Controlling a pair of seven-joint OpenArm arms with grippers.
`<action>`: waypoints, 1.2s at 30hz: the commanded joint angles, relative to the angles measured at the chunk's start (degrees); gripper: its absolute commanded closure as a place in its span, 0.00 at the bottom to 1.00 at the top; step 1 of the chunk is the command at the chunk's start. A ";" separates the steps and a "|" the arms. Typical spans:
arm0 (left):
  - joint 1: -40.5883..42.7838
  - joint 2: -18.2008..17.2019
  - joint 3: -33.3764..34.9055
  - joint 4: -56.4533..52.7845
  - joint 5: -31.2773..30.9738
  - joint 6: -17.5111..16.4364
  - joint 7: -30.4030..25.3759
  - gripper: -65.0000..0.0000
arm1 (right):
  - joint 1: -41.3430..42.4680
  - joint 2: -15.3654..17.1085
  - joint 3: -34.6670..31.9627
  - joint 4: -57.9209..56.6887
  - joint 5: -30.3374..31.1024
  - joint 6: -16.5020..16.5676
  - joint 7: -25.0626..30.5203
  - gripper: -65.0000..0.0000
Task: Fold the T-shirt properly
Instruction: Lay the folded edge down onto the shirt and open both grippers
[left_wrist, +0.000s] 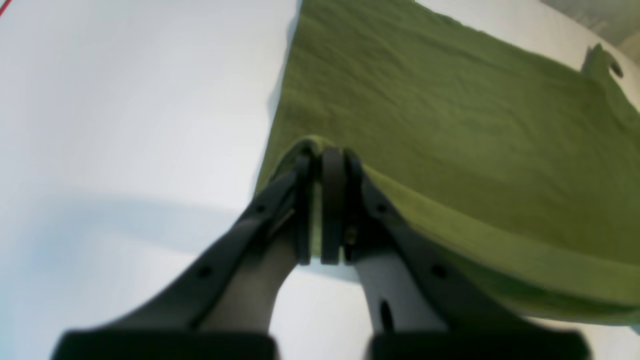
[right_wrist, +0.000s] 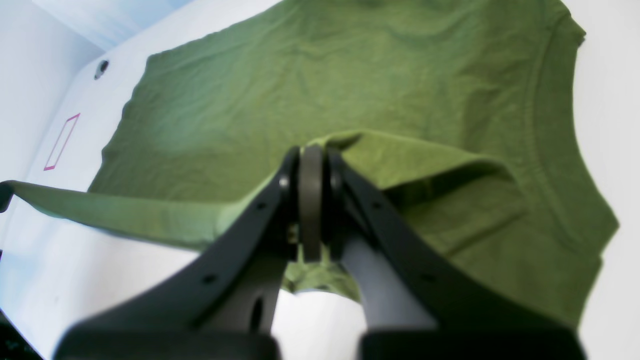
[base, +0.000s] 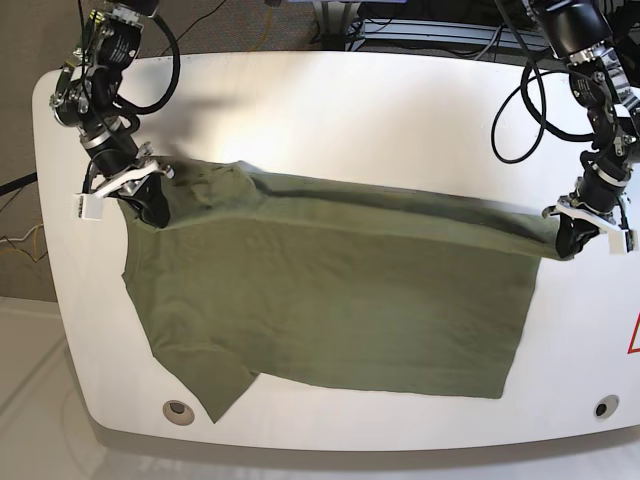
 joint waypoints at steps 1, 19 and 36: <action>-1.89 -1.45 -0.25 -0.09 -1.11 0.16 -1.00 1.00 | 2.41 1.57 0.03 -1.24 0.73 0.47 1.39 1.00; -4.95 -4.15 -0.30 -7.59 -1.02 0.79 -3.34 1.00 | 12.69 4.40 -0.05 -13.77 -0.33 0.46 0.76 1.00; -9.62 -5.59 5.42 -13.26 3.65 0.49 -6.08 1.00 | 16.27 5.30 -1.46 -21.92 -4.30 0.76 2.47 1.00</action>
